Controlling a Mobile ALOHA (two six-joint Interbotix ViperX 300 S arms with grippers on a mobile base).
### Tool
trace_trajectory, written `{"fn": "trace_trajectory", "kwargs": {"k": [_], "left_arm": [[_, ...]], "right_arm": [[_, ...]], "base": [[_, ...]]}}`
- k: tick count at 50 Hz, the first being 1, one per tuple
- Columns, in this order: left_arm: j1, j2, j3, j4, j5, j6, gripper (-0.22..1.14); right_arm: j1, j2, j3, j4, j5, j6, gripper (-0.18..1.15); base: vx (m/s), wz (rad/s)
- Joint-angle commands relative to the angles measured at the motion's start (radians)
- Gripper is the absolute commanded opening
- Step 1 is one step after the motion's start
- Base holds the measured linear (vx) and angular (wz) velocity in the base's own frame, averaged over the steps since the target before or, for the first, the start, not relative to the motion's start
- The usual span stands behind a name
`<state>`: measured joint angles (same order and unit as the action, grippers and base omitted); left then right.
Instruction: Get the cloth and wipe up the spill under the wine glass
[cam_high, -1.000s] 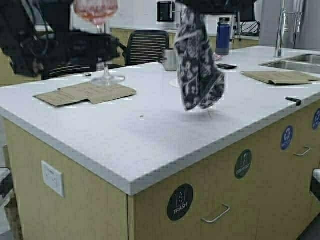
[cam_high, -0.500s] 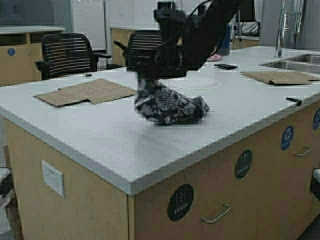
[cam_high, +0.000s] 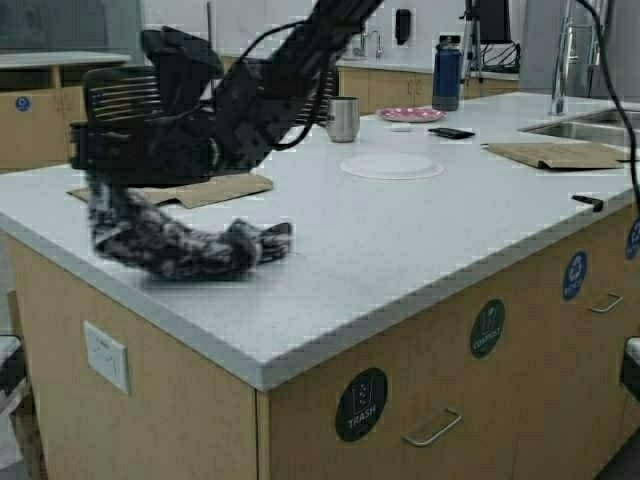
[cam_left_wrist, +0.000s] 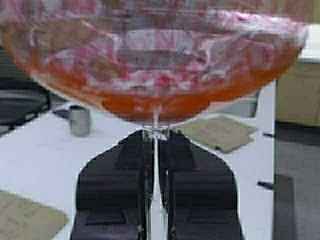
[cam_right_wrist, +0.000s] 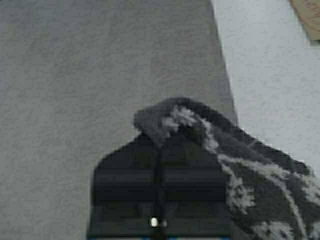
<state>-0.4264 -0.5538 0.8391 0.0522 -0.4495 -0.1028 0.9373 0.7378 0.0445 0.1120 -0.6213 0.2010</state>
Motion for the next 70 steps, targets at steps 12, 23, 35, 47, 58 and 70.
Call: {"fn": "trace_trajectory", "kwargs": {"k": [12,23,35,47,58,70], "left_arm": [[0.006,0.172,-0.031,-0.002,-0.094,0.002,0.21],[0.006,0.387,-0.034,-0.002,-0.242,0.003,0.21],[0.008,0.655,-0.08,-0.002,-0.394,0.018,0.21],[0.006,0.923,-0.206,-0.005,-0.522,0.02,0.21],[0.011,1.074,-0.299,-0.002,-0.571,0.052,0.21],[0.04,1.212,-0.368,-0.008,-0.716,0.146,0.21]], "right_arm": [[-0.201,-0.19,0.236,0.018,-0.063,0.003,0.06],[-0.348,-0.167,0.341,0.02,-0.069,0.0,0.06],[-0.374,-0.147,0.393,0.017,-0.078,-0.006,0.06],[-0.374,-0.147,0.42,0.015,-0.095,-0.006,0.06],[-0.374,-0.152,0.462,0.015,-0.121,-0.006,0.06],[-0.374,-0.155,0.5,0.015,-0.156,-0.006,0.06]], "base": [[0.0,0.0],[0.0,0.0],[0.0,0.0],[0.0,0.0],[0.0,0.0],[0.0,0.0]]}}
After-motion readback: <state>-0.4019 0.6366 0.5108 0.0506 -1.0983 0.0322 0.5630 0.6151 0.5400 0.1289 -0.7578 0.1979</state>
